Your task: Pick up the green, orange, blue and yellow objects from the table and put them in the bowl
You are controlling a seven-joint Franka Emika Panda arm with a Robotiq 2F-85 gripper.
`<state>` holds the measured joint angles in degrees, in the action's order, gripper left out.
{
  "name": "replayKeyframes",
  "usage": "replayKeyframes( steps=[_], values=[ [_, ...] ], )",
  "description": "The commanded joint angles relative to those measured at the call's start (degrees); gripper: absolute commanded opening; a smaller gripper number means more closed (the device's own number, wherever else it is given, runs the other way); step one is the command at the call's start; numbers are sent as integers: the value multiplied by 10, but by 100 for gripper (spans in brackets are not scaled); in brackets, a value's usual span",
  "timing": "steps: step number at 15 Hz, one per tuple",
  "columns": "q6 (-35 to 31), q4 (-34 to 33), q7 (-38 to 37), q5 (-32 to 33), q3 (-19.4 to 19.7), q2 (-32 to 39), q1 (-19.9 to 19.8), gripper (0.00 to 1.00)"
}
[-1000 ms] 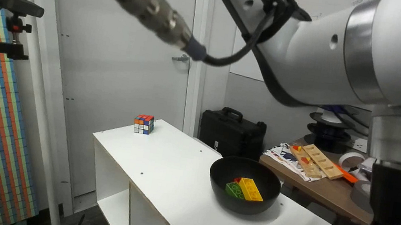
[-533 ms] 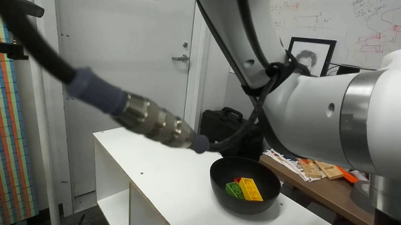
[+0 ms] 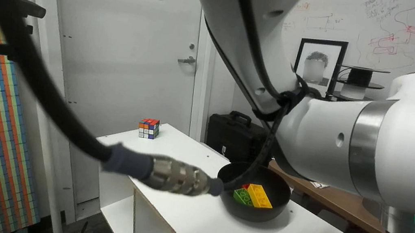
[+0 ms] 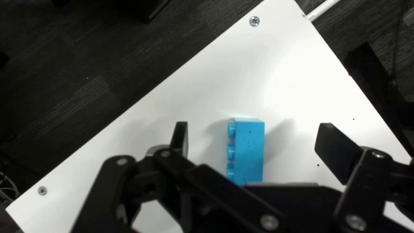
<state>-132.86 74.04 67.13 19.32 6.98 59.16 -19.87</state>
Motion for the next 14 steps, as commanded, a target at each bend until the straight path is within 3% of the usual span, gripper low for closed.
replayKeyframes(
  steps=[1, 3, 4, 5, 11, 14],
  values=[
    [9, -63, 17, -18, -5, 45, -8, 100],
    [12, -78, 18, -22, -6, 60, -11, 100],
    [18, -88, 12, -26, -5, 68, -10, 92],
    [16, -94, 4, -27, -2, 74, -9, 73],
    [23, -81, -23, -50, 1, 54, -13, 27],
    [5, -37, -54, -55, 4, 24, -17, 13]
  ],
)
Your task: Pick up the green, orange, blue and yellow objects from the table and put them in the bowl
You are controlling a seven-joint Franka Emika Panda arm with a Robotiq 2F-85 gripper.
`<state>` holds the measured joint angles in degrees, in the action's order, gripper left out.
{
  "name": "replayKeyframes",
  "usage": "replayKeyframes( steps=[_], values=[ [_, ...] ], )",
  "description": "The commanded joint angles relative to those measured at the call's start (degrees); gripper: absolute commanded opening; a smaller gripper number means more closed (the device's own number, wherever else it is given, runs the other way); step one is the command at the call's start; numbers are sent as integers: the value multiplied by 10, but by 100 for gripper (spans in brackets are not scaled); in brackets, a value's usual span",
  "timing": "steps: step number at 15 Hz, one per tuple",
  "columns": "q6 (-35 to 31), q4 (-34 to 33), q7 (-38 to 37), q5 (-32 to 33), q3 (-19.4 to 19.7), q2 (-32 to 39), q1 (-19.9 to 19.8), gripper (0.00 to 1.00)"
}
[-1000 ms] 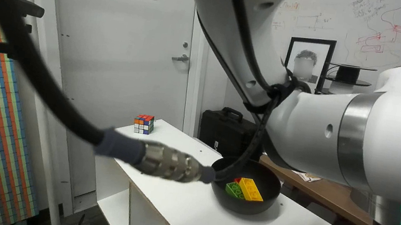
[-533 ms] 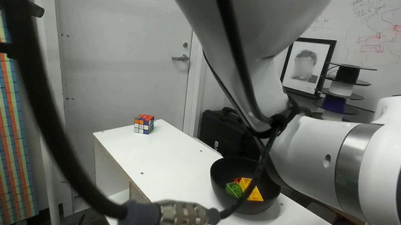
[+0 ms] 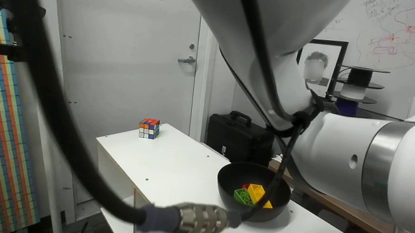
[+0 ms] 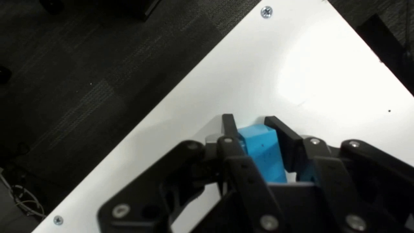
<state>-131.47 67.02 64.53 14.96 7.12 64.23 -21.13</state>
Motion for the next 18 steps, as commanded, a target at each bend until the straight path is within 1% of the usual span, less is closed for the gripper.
replayKeyframes(
  steps=[1, 2, 4, 7, 10, 12, 14, 16, 18],
  values=[
    [-14, 53, -53, -13, 9, -40, -3, 15],
    [-24, 69, -69, -14, 11, -50, -5, 15],
    [-57, 125, -98, -10, 17, -87, -2, 15],
    [-105, 209, -150, -3, 25, -149, 16, 16],
    [-115, 270, -192, -2, 10, -204, 36, 16],
    [-106, 301, -215, 5, 3, -232, 60, 15],
    [-113, 334, -249, 26, 2, -253, 99, 15],
    [-135, 353, -284, 55, 1, -258, 134, 15],
    [-170, 366, -330, 90, 3, -255, 168, 16]
  ],
)
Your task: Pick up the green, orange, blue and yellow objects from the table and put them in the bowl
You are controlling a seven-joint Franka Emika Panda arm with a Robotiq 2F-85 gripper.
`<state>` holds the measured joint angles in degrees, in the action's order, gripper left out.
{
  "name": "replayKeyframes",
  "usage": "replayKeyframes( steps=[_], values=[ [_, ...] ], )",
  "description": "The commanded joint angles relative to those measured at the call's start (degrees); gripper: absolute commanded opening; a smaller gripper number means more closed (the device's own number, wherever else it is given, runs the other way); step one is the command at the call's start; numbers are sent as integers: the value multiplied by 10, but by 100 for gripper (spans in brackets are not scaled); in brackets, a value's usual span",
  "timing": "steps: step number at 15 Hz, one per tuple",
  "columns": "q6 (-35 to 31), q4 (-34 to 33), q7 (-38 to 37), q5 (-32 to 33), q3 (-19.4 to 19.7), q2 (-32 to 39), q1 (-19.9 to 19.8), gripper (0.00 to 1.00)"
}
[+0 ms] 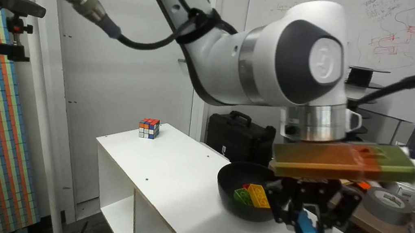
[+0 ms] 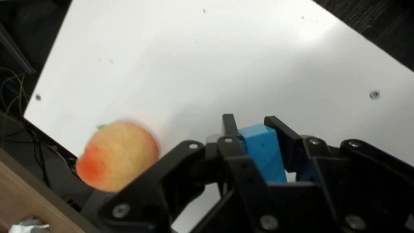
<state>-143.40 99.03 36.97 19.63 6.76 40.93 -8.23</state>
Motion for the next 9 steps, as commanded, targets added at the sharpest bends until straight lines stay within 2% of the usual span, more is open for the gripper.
replayKeyframes(
  steps=[1, 6, 8, 9],
  values=[
    [-70, 51, -74, 54, 4, -19, 50, 17],
    [-130, 56, -148, 91, 12, -4, 91, 18],
    [-141, 55, -163, 95, 13, 0, 94, 17],
    [-144, 55, -170, 96, 14, -1, 95, 13]
  ],
)
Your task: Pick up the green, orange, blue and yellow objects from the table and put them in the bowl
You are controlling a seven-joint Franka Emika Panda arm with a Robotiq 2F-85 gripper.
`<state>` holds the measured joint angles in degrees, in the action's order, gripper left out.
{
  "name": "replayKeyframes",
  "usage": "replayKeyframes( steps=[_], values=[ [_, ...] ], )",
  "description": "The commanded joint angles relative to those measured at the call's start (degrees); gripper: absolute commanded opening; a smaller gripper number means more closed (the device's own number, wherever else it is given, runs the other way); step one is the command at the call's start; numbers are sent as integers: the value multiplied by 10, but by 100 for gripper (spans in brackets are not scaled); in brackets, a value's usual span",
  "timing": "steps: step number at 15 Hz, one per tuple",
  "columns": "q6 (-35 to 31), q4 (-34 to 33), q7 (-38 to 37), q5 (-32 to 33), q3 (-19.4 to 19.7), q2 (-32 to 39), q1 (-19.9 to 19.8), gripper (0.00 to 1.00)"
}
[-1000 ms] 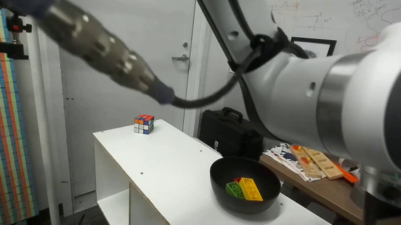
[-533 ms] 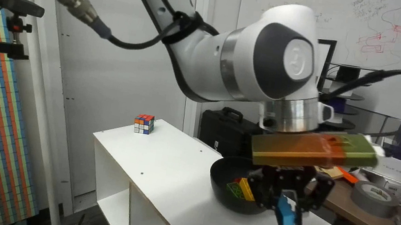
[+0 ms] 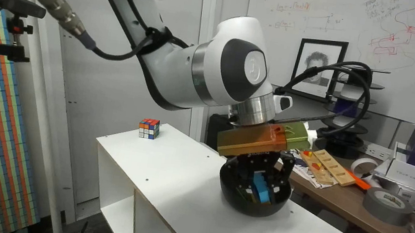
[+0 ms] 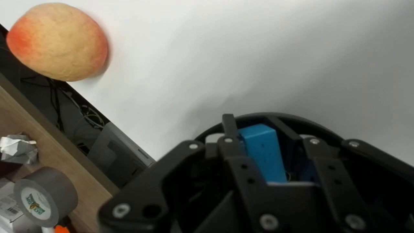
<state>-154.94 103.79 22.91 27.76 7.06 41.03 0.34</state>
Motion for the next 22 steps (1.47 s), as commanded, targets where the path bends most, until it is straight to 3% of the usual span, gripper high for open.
replayKeyframes(
  steps=[1, 2, 8, 12, 16, 18, 22],
  values=[
    [-32, 10, -33, 14, 10, -3, 9, 54],
    [-32, 14, -32, 12, 8, -6, 6, 55],
    [-21, 58, -25, -6, -12, -45, -6, 99],
    [65, 113, -2, -52, -54, -118, -28, 100],
    [0, 178, -26, -121, -86, -212, -45, 100],
    [3, 206, -16, -158, -100, -261, -51, 100],
    [87, 242, -111, -188, -71, -339, -32, 100]
  ],
)
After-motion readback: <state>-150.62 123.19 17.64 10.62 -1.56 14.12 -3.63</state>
